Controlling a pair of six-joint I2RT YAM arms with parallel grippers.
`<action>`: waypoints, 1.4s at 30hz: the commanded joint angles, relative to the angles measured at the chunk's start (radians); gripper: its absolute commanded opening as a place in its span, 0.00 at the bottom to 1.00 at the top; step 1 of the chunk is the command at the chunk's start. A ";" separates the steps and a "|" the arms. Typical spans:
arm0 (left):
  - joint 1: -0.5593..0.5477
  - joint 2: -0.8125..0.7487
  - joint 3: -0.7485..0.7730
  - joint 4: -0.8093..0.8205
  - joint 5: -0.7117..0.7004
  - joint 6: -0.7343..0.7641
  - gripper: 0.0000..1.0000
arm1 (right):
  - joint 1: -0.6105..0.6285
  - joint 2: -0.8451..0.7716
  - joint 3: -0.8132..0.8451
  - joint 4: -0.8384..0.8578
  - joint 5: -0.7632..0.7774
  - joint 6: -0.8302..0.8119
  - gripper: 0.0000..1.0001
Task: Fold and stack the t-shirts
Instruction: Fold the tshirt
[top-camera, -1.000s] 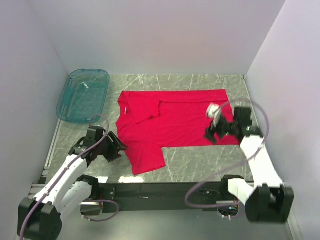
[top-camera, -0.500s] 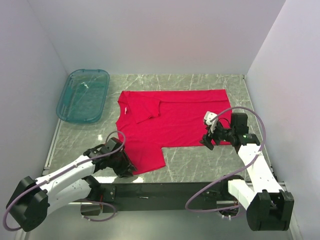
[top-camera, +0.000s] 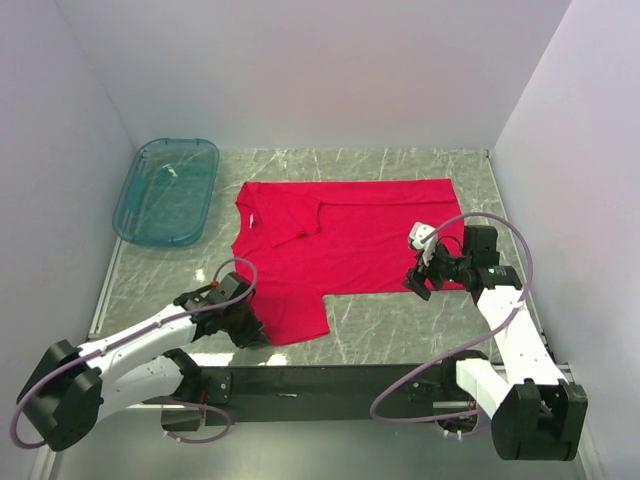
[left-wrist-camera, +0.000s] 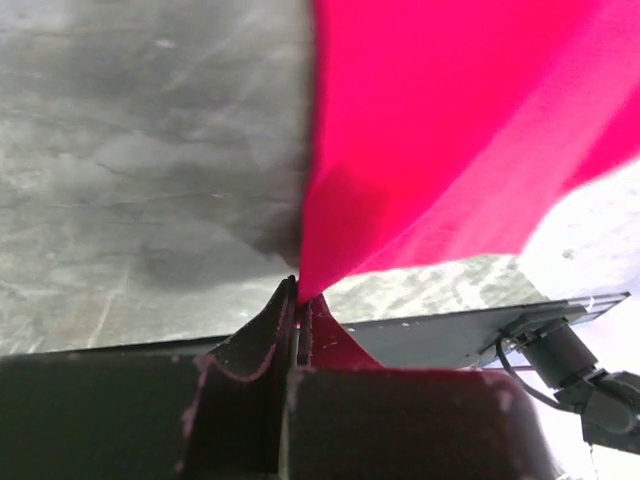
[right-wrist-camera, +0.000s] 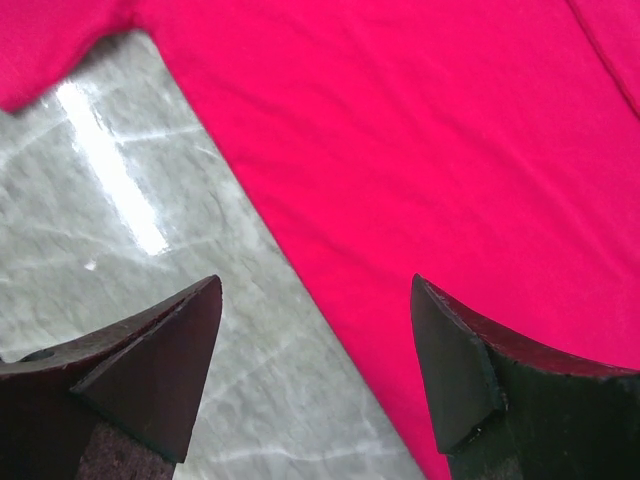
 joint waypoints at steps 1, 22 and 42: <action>-0.005 -0.061 0.073 -0.022 -0.056 0.050 0.01 | -0.008 0.004 0.082 -0.134 0.090 -0.118 0.82; -0.005 -0.142 0.044 0.163 0.011 0.125 0.01 | -0.462 0.475 0.291 -0.282 0.410 -0.696 0.73; -0.005 -0.121 0.052 0.194 -0.077 0.266 0.01 | -0.471 0.718 0.442 -0.310 0.511 0.226 0.60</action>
